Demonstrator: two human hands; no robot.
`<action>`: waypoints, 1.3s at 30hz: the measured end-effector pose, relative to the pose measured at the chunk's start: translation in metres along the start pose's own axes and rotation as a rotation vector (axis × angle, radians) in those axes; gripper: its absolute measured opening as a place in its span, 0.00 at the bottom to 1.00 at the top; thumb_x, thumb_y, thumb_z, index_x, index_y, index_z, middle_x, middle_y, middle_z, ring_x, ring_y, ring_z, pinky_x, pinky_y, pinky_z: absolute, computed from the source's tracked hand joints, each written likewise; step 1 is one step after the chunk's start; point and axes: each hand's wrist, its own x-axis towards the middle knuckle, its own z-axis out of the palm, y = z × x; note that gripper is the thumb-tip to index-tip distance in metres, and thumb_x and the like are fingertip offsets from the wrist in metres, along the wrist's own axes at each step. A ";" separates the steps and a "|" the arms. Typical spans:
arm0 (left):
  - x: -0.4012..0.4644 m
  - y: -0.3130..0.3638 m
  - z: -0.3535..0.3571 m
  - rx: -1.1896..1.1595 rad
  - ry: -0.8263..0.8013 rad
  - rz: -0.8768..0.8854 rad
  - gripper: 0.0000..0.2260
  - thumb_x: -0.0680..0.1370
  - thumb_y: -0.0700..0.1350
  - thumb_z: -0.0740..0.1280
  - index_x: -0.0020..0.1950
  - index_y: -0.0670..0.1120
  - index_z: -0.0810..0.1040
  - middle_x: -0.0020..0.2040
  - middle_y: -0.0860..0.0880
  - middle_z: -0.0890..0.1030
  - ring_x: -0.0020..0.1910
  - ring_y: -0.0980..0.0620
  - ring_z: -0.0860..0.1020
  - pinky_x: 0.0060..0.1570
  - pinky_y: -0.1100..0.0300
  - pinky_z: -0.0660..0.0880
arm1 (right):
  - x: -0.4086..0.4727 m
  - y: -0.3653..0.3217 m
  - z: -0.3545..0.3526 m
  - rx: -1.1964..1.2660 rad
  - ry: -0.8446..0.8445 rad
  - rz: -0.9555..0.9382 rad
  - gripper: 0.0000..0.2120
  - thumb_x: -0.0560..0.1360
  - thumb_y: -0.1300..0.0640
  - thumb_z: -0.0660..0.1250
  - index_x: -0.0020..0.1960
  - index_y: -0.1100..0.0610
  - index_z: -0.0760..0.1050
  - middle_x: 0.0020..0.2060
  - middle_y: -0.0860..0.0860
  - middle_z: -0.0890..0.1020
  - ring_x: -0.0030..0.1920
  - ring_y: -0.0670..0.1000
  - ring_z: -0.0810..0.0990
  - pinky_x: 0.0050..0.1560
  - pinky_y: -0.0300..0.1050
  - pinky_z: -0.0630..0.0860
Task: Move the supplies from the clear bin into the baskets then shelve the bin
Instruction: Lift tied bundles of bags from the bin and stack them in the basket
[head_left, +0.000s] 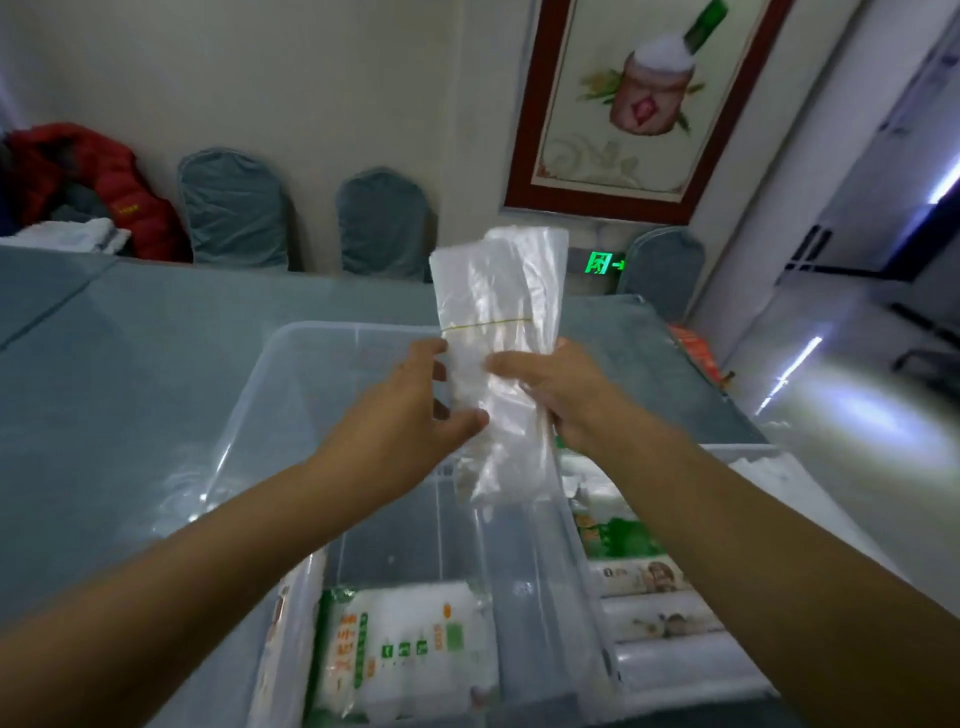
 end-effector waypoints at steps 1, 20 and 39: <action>0.006 0.008 0.008 -0.048 0.006 -0.003 0.31 0.70 0.52 0.71 0.68 0.55 0.59 0.52 0.58 0.74 0.39 0.60 0.78 0.39 0.61 0.75 | -0.006 -0.003 -0.008 0.023 0.024 0.004 0.11 0.65 0.65 0.74 0.48 0.61 0.80 0.42 0.59 0.85 0.43 0.59 0.84 0.46 0.56 0.81; 0.071 0.097 0.167 -0.239 -0.062 -0.181 0.15 0.67 0.36 0.68 0.47 0.53 0.72 0.42 0.48 0.78 0.40 0.48 0.78 0.39 0.55 0.76 | -0.025 0.053 -0.200 0.182 0.106 0.072 0.11 0.66 0.58 0.75 0.48 0.56 0.80 0.44 0.57 0.86 0.46 0.59 0.84 0.52 0.61 0.79; 0.113 0.123 0.449 0.029 -0.222 -0.208 0.17 0.73 0.42 0.69 0.60 0.47 0.70 0.49 0.51 0.76 0.41 0.54 0.76 0.44 0.57 0.73 | 0.000 0.146 -0.482 0.070 0.306 0.347 0.11 0.68 0.63 0.73 0.48 0.55 0.77 0.42 0.52 0.83 0.43 0.53 0.83 0.38 0.43 0.77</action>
